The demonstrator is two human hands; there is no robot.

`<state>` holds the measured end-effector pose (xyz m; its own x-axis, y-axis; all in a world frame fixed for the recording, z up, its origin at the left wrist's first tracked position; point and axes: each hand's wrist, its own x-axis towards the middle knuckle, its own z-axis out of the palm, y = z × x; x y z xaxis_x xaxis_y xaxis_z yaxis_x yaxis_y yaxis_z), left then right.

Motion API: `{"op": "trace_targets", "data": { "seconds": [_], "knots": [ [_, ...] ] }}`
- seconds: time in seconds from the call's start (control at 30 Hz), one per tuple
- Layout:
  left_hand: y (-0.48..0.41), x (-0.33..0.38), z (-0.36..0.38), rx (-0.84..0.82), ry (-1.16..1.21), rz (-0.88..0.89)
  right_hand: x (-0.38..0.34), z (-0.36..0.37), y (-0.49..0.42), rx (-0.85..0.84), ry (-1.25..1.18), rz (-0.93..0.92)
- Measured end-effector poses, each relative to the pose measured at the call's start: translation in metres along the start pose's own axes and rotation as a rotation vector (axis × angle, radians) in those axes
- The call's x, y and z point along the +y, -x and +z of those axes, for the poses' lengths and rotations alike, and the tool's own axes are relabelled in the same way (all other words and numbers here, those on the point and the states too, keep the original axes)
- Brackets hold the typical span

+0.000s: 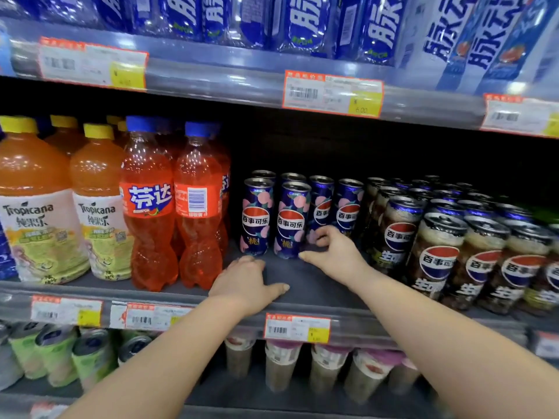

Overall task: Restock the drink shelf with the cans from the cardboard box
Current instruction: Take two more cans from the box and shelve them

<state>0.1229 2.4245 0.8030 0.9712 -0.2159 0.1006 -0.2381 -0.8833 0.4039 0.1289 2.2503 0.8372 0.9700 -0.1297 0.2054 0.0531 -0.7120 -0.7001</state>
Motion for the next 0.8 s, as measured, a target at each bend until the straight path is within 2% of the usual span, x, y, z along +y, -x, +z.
{"op": "trace_targets", "data": {
  "seconds": [0.17, 0.27, 0.33, 0.43, 0.53, 0.63, 0.8],
  "knots": [
    [0.009, 0.007, 0.002, 0.235, 0.115, 0.113, 0.002, -0.015, 0.046, -0.023, 0.130, -0.005],
    [0.028, 0.021, 0.010, 0.402, 0.242, 0.229, 0.011, -0.023, 0.075, -0.008, 0.228, -0.098],
    [0.047, 0.031, 0.018, 0.410, 0.356, 0.316, 0.020, -0.029, 0.095, 0.029, 0.281, -0.171],
    [0.069, 0.049, 0.035, 0.228, 0.382, 0.381, 0.034, -0.038, 0.123, 0.056, 0.268, -0.190],
    [0.084, 0.068, 0.061, -0.028, 0.225, 0.349, 0.058, -0.050, 0.157, 0.016, 0.291, -0.135],
    [0.102, 0.102, 0.090, -0.161, 0.090, 0.335, 0.092, -0.081, 0.201, -0.033, 0.329, 0.003],
    [0.160, 0.216, 0.145, -0.293, 0.095, 0.439, 0.166, -0.176, 0.310, 0.033, 0.404, 0.290]
  ]
}}
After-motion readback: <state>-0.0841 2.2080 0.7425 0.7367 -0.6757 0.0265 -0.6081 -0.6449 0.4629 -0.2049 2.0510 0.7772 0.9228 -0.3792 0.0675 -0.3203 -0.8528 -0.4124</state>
